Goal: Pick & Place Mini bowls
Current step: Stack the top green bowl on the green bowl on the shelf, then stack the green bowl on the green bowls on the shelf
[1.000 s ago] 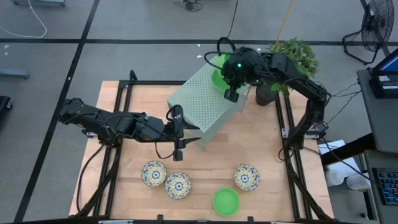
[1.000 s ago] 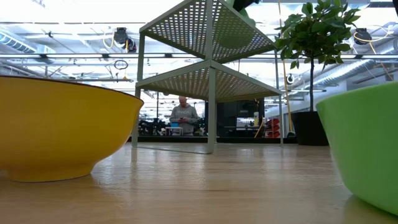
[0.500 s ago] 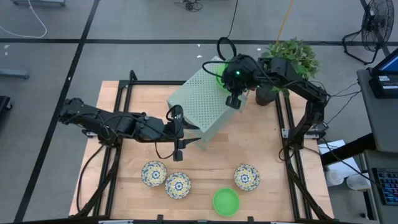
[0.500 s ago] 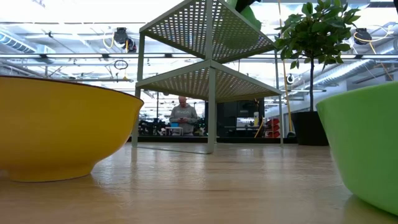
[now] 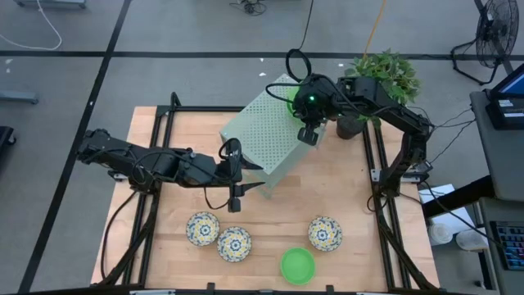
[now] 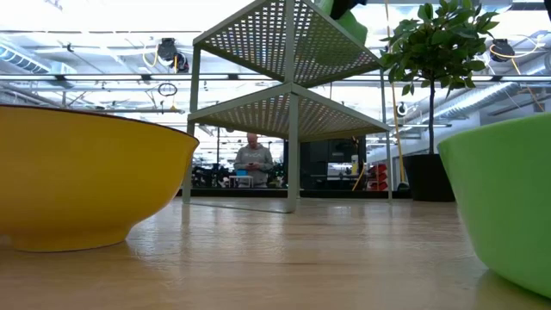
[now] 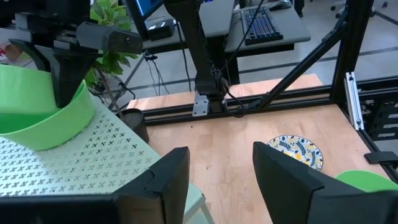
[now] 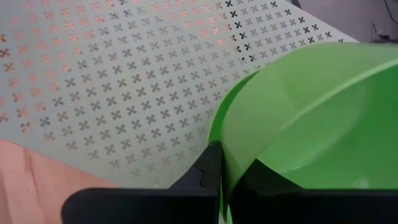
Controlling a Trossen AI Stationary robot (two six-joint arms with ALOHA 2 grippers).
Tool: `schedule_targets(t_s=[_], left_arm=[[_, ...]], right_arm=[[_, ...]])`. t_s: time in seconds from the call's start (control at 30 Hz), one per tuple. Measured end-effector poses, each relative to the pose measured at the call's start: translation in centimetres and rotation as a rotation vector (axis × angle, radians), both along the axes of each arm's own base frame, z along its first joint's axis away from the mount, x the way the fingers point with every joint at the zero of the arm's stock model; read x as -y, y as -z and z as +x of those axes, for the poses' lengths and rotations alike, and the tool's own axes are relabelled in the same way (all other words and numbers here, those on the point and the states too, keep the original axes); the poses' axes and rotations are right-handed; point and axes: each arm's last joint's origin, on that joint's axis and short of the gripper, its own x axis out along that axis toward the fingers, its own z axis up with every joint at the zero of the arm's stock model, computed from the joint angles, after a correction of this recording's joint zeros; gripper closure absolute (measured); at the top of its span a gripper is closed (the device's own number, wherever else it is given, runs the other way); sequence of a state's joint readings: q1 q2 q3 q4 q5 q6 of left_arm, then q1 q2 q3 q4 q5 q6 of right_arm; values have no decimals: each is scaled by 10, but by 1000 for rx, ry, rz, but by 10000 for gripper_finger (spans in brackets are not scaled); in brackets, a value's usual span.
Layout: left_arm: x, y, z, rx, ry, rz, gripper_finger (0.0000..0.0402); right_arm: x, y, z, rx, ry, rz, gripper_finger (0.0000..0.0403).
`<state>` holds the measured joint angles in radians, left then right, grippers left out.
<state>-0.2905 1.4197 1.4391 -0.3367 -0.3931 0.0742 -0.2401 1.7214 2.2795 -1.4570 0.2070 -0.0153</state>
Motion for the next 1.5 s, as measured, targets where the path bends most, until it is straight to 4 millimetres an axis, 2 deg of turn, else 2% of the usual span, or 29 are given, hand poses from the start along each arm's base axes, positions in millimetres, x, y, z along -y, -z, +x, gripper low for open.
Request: schedule_targets(t_s=[0.23,0.53,0.67,0.8,1.03,1.23,1.4,1.5], left_arm=[[0,0,0,0,0,0,240],[0,0,0,0,0,0,246],[0,0,0,0,0,0,235],[0,0,0,0,1,0,224],[0,0,0,0,1,0,213],[0,0,0,-1,1,0,218],[0,0,0,-1,0,0,227],[0,0,0,-1,1,0,233]], right_arm=[[0,0,0,9,20,12,377],[1,-2,3,46,19,-4,273],[1,-3,4,63,18,-8,244],[1,-3,5,64,17,-8,237],[-7,-10,4,107,-32,-31,247],[-32,-23,-4,189,-102,-16,244],[-75,-24,-5,203,-252,136,242],[-104,-21,-8,164,-328,167,245]])
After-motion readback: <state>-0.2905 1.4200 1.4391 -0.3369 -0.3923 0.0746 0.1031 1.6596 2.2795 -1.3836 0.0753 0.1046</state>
